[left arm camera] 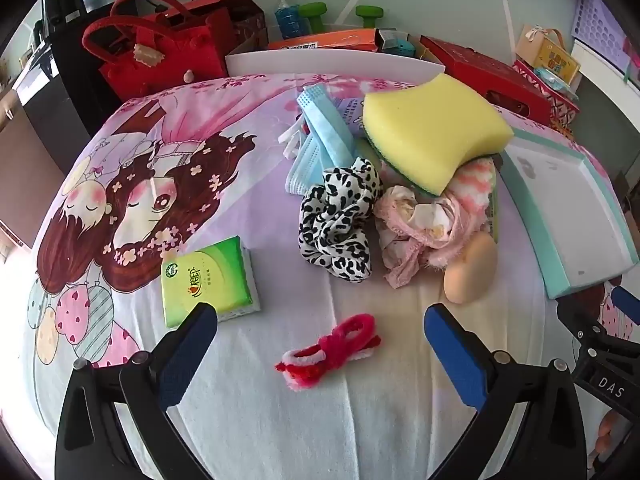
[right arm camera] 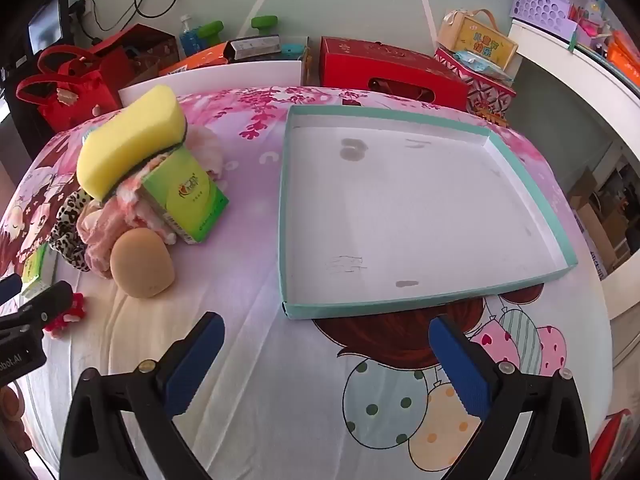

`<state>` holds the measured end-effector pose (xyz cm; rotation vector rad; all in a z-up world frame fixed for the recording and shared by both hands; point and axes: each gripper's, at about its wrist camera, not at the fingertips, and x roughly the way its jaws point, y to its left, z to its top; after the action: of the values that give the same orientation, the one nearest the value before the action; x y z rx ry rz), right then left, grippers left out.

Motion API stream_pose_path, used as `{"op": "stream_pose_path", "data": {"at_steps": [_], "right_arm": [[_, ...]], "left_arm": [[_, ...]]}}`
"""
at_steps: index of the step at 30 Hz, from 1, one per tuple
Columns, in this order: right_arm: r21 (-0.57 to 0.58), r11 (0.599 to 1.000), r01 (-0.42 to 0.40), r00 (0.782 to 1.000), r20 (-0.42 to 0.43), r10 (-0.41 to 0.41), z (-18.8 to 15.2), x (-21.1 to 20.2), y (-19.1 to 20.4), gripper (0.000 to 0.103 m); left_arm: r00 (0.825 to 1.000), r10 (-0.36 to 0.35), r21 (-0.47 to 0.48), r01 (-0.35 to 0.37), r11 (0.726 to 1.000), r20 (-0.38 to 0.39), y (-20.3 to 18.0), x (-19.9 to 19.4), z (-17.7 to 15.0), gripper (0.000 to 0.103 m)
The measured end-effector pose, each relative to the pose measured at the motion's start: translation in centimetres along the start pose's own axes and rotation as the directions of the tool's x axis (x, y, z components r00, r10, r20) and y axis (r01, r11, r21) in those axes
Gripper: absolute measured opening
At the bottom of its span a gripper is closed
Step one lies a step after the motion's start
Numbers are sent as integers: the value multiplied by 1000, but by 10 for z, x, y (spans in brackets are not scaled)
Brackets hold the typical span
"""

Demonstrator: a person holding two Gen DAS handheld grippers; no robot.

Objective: Organize soft objects

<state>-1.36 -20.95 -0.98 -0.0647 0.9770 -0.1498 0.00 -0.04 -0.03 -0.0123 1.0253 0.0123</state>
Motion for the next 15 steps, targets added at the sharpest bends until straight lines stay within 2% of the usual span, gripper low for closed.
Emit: {"op": "stream_pose_path", "data": {"at_steps": [6,15], "right_arm": [[0,1000,-3,1000,-11,3,0,1,1,103],[0,1000,-1,1000,-12,1,0,3,2,103]], "left_arm": [[1000,14,24,-14,1000,0,-7,-3,-3,103],[1000,-10,-4,10,1000,-17,0,3,1,103]]}}
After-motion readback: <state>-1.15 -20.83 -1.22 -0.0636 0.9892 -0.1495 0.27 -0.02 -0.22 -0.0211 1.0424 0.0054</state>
